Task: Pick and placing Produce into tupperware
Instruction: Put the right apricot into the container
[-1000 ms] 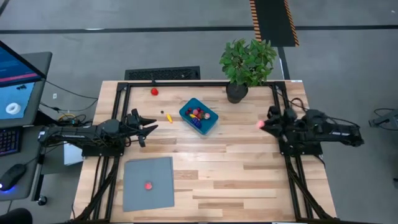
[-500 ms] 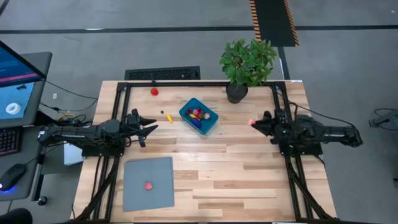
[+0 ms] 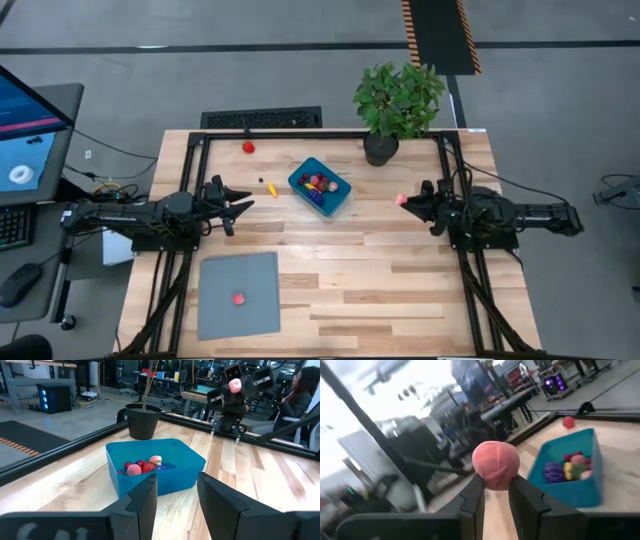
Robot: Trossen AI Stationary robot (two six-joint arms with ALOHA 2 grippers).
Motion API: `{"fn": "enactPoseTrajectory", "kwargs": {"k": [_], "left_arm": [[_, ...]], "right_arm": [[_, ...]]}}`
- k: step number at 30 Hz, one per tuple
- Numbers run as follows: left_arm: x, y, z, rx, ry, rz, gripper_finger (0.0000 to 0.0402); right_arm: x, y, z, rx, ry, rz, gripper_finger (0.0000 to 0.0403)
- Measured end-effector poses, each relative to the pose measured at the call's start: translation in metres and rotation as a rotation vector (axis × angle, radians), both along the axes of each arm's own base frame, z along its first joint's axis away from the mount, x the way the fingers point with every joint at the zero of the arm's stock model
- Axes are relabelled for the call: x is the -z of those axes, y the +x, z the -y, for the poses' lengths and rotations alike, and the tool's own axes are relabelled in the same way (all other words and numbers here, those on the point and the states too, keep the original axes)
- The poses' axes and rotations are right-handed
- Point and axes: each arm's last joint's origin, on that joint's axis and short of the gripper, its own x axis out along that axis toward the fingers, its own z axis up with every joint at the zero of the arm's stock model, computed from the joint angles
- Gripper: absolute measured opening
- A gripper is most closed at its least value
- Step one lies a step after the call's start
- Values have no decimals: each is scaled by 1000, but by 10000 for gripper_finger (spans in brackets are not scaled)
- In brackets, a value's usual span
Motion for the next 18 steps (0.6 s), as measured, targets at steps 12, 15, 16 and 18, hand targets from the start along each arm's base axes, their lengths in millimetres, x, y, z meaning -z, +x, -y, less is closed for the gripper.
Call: {"fn": "enactPoseTrajectory", "kwargs": {"k": [12, 15, 16, 18], "left_arm": [[0, 0, -1, -27, 14, -3, 130], [0, 0, -1, -27, 18, -4, 130], [0, 0, -1, -27, 23, -6, 130], [0, 0, -1, -27, 31, -9, 130]], "right_arm": [[7, 1, -6, -59, -663, -98, 98], [9, 2, -7, -74, -827, -115, 98], [10, 3, -7, -79, -867, -121, 98], [11, 4, -8, -84, -938, -138, 98]]}}
